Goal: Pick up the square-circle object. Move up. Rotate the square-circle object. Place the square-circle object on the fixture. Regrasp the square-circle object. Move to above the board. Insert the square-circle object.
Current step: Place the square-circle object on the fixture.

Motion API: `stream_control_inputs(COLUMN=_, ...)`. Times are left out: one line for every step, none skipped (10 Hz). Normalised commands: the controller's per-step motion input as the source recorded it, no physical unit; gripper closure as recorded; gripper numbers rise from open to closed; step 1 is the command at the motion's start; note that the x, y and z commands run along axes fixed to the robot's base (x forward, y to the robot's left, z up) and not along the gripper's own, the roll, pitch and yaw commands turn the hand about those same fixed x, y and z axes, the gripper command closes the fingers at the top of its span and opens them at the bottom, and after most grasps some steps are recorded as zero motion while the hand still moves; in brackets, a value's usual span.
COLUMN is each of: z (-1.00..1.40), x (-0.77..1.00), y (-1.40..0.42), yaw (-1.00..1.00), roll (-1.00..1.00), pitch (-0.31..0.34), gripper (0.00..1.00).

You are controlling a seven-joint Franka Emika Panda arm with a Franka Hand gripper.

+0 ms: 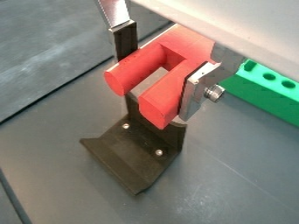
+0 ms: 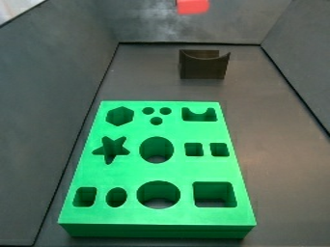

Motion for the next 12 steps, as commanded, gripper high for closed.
stream_control_inputs(z=0.01, x=0.69, y=0.30, yaw=0.12, roll=-1.00, pitch=0.207, gripper=1.00)
stream_control_inputs(z=0.00, x=0.65, y=0.21, yaw=0.11, roll=-1.00, pitch=0.212, gripper=1.00)
stream_control_inputs(z=0.00, x=0.58, y=0.11, yaw=0.08, roll=-1.00, pitch=0.231, gripper=1.00)
stream_control_inputs(z=0.00, x=0.51, y=0.09, yaw=0.06, roll=-1.00, pitch=0.245, gripper=1.00)
stream_control_inputs(z=-0.01, x=0.43, y=0.07, yaw=0.02, roll=-1.00, pitch=0.263, gripper=1.00)
stream_control_inputs(z=-0.01, x=0.35, y=0.06, yaw=-0.03, roll=-1.00, pitch=0.286, gripper=1.00)
stream_control_inputs(z=-0.01, x=0.29, y=0.06, yaw=-0.07, roll=-0.84, pitch=0.255, gripper=1.00)
stream_control_inputs(z=-0.01, x=0.24, y=0.06, yaw=-0.10, roll=-0.68, pitch=0.217, gripper=1.00)
stream_control_inputs(z=-0.01, x=0.19, y=0.06, yaw=-0.12, roll=-0.51, pitch=0.181, gripper=1.00)
stream_control_inputs(z=-0.01, x=0.11, y=0.05, yaw=-0.12, roll=-0.30, pitch=0.146, gripper=1.00)
stream_control_inputs(z=0.00, x=0.07, y=0.04, yaw=-0.12, roll=-0.21, pitch=0.105, gripper=1.00)
stream_control_inputs(z=-1.00, x=0.10, y=0.06, yaw=-0.21, roll=-1.00, pitch=0.032, gripper=1.00)
